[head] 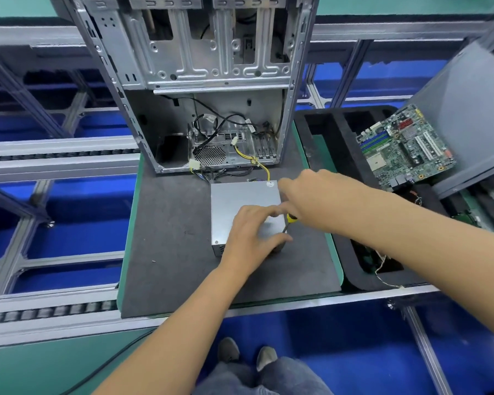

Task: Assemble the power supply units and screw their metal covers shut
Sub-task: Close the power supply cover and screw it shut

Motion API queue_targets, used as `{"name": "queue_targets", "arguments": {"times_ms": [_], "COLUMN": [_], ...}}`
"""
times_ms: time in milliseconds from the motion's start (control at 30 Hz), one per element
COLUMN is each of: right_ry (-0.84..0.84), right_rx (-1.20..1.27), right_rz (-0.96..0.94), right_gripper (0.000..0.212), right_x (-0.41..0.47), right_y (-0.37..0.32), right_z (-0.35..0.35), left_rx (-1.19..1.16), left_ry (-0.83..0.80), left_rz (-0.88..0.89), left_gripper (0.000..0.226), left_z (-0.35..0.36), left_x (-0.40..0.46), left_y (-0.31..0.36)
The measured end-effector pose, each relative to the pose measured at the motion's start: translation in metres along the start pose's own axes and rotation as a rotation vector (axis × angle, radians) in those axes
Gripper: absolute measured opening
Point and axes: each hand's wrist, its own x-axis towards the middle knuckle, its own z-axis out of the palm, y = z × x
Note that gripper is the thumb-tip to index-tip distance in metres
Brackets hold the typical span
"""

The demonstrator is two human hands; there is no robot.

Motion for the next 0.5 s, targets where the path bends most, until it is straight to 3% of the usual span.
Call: {"name": "queue_targets", "arguments": {"times_ms": [100,200,333,400,500], "right_ry": [-0.045,0.030,0.066,0.048,0.101], "right_rx": [0.081,-0.046,0.006,0.120,0.001], "right_rz": [-0.091,-0.113,-0.097,-0.147,-0.179], "right_gripper": [0.021,0.015,0.017,0.025,0.019], "right_x": [0.000,0.005,0.003,0.000,-0.001], "right_y": [-0.001,-0.001,0.003,0.006,0.008], "right_z": [0.001,-0.003,-0.005,-0.008,-0.013], "left_rx": [-0.155,-0.206,-0.241,-0.218,-0.253], "left_ry": [0.059,0.083,-0.021,-0.063,-0.102], "left_rz": [-0.083,-0.145,-0.180,-0.221,-0.261], "left_gripper": [0.038,0.027,0.038,0.033,0.013], "left_z": [-0.002,-0.003,-0.008,-0.012,-0.015], "left_x": [0.007,0.012,0.010,0.011,0.013], "left_y": [0.026,0.038,0.045,0.046,0.049]}}
